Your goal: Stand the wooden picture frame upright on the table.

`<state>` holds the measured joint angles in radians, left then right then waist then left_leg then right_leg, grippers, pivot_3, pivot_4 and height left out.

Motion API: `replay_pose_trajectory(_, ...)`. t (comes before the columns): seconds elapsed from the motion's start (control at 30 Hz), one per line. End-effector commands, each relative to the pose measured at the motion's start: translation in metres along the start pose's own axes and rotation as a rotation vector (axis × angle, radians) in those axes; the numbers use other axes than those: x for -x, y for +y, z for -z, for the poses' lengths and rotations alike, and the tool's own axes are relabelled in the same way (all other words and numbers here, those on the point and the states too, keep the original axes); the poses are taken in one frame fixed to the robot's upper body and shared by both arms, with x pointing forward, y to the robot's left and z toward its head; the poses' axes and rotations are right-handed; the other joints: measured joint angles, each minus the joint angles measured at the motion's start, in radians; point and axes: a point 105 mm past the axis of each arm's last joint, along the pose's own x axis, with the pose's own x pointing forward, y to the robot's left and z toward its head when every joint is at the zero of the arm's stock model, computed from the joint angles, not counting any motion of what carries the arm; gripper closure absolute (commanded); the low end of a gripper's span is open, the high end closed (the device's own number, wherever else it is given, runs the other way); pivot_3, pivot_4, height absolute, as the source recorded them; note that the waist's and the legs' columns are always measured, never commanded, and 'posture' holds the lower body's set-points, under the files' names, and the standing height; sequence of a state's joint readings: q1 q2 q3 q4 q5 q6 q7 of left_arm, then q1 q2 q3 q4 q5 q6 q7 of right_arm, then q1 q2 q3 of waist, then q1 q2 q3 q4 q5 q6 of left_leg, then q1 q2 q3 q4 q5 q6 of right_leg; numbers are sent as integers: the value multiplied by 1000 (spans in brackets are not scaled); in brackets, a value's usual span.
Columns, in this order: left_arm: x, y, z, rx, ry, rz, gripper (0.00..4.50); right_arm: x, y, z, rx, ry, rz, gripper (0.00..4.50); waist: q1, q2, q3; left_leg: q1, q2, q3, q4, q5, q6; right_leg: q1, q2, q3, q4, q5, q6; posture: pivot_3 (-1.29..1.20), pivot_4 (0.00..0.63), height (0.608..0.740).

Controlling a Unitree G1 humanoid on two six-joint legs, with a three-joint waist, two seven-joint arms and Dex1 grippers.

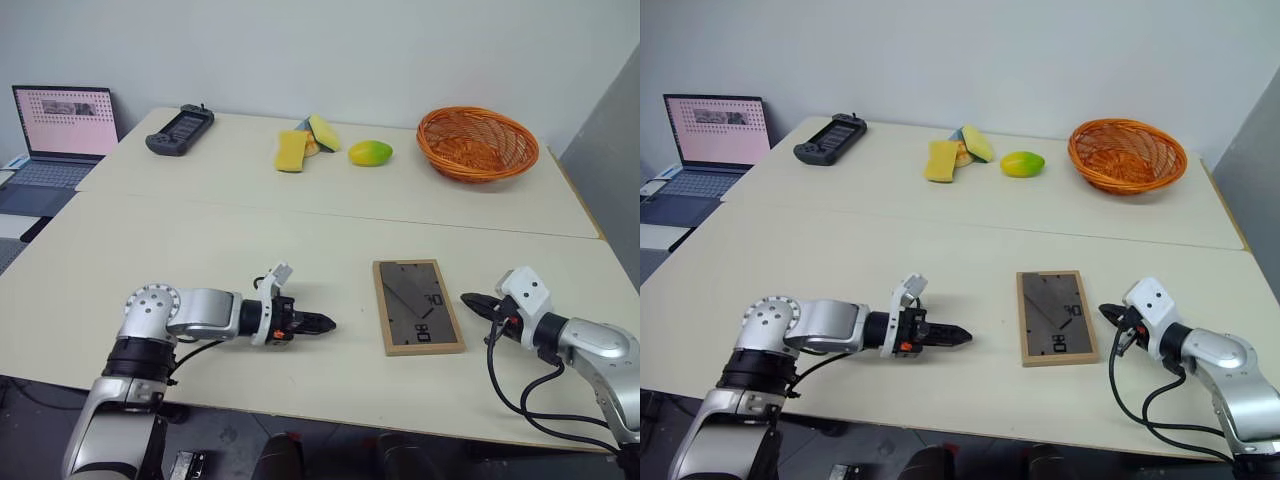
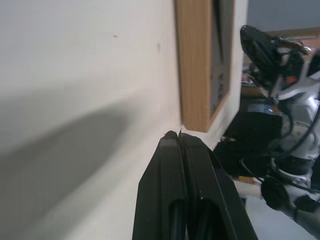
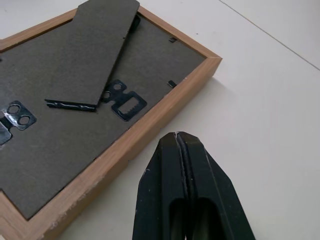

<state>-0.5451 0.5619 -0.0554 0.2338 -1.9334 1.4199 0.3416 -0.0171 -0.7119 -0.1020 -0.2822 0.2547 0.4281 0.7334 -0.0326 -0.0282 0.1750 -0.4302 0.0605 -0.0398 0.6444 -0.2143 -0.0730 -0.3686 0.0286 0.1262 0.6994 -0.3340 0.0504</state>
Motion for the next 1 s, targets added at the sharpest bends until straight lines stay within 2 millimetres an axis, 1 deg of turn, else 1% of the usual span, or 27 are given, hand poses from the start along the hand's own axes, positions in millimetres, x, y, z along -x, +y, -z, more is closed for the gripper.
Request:
replay_pose_trajectory(0.03,-9,-16,-9,-41,-29,0,4466,-3,1,-15,32,-48,14,4500,2,0,0,0,0,0,0,0,0,0,0,0,0,0,0,0,150,740)
replay_pose_trajectory(0.17,-18,-24,-22,-23,-44,11,4466,-7,3,-21,32,-61,16,4500,3,0,0,0,-1,0,0,0,-1,0,0,0,-1,0,0,0,150,740)
replay_pose_trajectory(0.27,-23,-24,-21,-14,-25,6,4466,-10,4,-21,34,-61,22,4500,2,1,0,0,-1,0,0,1,-1,0,0,0,-1,0,0,0,150,740)
replay_pose_trajectory(0.37,-24,-27,-17,-26,-6,24,4466,-7,2,-16,48,-36,35,4500,3,1,-1,0,0,0,0,1,-1,0,0,0,-1,0,0,0,150,740)
replay_pose_trajectory(0.43,-24,-27,-16,-28,-2,31,4093,-3,-3,-9,49,-8,58,4500,4,1,-1,-1,-1,0,0,1,-2,0,0,0,-1,0,0,0,150,740)
replay_pose_trajectory(0.47,-24,-27,-16,-28,1,32,4014,-1,-6,-5,47,2,73,4500,4,1,-1,-1,-1,0,0,2,-3,0,0,0,-1,0,0,0,150,740)
replay_pose_trajectory(0.5,-24,-26,-15,-26,5,34,3731,2,-12,-1,47,19,99,4500,4,1,-1,-1,-1,0,0,2,-3,0,0,0,-1,0,0,0,150,740)
replay_pose_trajectory(0.53,-24,-26,-14,-25,8,35,3540,4,-16,2,49,29,116,4500,4,1,-1,-1,-1,0,0,2,-3,0,0,0,-1,0,0,0,150,740)
replay_pose_trajectory(0.6,-24,-25,-12,-22,11,37,3167,8,-24,5,42,41,149,4500,4,1,-1,-1,-1,0,0,2,-3,0,0,0,-1,0,0,0,150,740)
replay_pose_trajectory(0.7,-24,-25,-11,-19,13,42,2580,10,-28,9,54,58,166,4500,2,1,-1,-1,-1,0,0,1,-2,0,0,0,-1,0,0,0,150,740)
replay_pose_trajectory(0.77,-25,-25,-9,-22,17,47,2121,10,-26,12,49,70,160,4500,2,1,-1,-1,-1,0,0,2,-2,0,0,0,-1,0,0,0,150,740)
replay_pose_trajectory(0.83,-26,-25,-9,-18,20,47,1667,8,-21,10,37,62,149,4500,2,1,-1,-1,-1,0,0,1,-2,0,0,0,-1,0,0,0,150,740)
replay_pose_trajectory(0.9,-27,-25,-9,-12,20,47,1329,4,-13,8,12,50,127,4500,2,1,-1,-1,-1,0,0,1,-2,0,0,0,-1,0,0,0,150,740)
replay_pose_trajectory(1.0,-31,-22,-10,17,19,42,1329,0,0,6,-13,46,89,4500,3,2,-1,-1,-1,0,0,2,-3,0,0,0,-1,0,0,0,150,740)
